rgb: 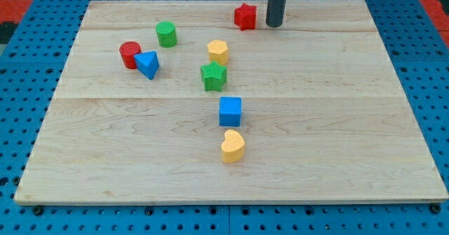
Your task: Move the green circle diagonally top left to the yellow hexagon
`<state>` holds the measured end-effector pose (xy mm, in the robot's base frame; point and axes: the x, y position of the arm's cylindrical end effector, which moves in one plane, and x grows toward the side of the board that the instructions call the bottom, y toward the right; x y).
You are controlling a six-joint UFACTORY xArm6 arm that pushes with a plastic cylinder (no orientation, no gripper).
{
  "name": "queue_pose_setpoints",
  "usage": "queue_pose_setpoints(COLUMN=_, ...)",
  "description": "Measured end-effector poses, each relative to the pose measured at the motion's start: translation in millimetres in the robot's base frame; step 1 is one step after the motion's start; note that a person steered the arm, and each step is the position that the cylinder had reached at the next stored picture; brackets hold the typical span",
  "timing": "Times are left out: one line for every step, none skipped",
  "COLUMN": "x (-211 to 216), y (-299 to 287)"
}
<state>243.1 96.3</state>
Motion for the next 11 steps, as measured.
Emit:
queue_pose_setpoints(x=-9.3, y=-32.2)
queue_pose_setpoints(x=-5.3, y=-83.6)
queue_pose_setpoints(x=8.6, y=-40.1)
queue_pose_setpoints(x=58.7, y=-76.5)
queue_pose_setpoints(x=57.9, y=-161.7)
queue_pose_setpoints(x=55.4, y=-236.1)
queue_pose_setpoints(x=71.3, y=-255.2)
queue_pose_setpoints(x=68.2, y=-302.5)
queue_pose_setpoints(x=19.5, y=-279.5)
queue_pose_setpoints(x=9.2, y=-292.4)
queue_pose_setpoints(x=6.9, y=-306.0)
